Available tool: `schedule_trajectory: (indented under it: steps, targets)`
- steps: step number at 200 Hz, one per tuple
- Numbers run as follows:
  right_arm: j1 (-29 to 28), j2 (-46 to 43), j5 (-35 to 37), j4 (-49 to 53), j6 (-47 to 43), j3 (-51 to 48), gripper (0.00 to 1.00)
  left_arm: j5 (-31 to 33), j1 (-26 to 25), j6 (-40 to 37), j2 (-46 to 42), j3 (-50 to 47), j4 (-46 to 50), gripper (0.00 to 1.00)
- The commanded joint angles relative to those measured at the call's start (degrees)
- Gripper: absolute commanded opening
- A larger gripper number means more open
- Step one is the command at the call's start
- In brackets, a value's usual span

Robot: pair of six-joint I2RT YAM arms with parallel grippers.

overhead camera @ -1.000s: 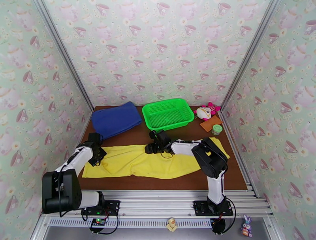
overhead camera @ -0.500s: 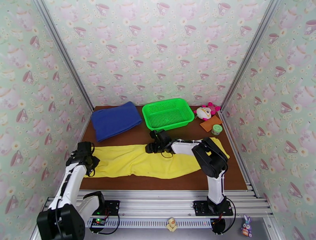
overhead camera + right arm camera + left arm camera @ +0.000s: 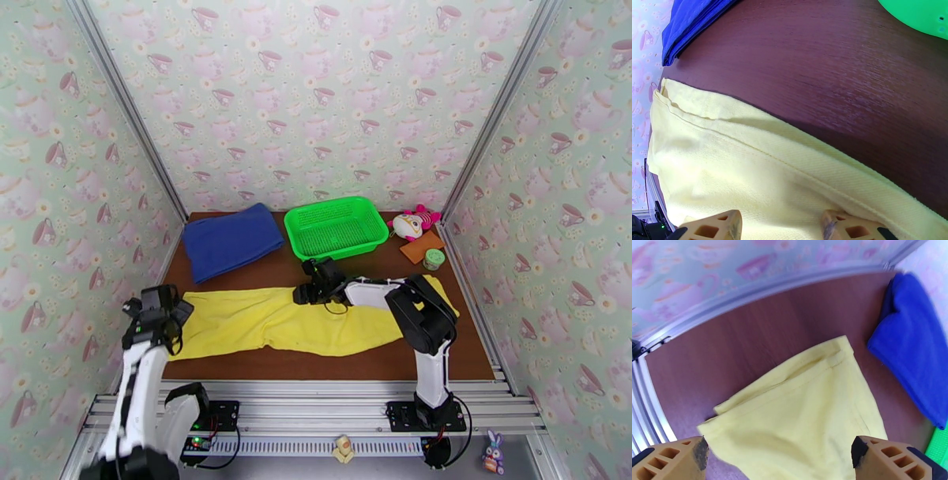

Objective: Fold and stack the trousers

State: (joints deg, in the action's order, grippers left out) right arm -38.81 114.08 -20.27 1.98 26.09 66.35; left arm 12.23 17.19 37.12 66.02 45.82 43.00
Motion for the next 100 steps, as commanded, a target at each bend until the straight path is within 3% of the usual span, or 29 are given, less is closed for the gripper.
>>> schedule_trajectory:
  steps: [1,21,36,66,100]
  targets:
    - [1.10,3.57,1.16,2.98,-1.36,-2.59,0.57,-9.07,0.03,-10.94,17.93,9.52,-3.01,1.00]
    - [1.10,4.92,-0.32,2.39,-0.96,-2.78,0.57,-9.03,0.33,-12.93,29.53,17.39,-2.00,1.00]
    - [1.10,6.07,-1.26,1.75,-0.74,-2.71,0.57,-6.49,1.45,-11.38,34.80,20.86,-0.13,0.92]
    - [1.10,8.11,-2.85,0.93,-0.33,-2.12,0.57,-6.01,2.22,-10.23,38.46,21.44,-3.67,0.85]
    - [1.10,8.53,-3.16,0.79,-0.32,-1.90,0.57,-5.37,2.46,-9.93,41.40,24.27,-1.88,0.67]
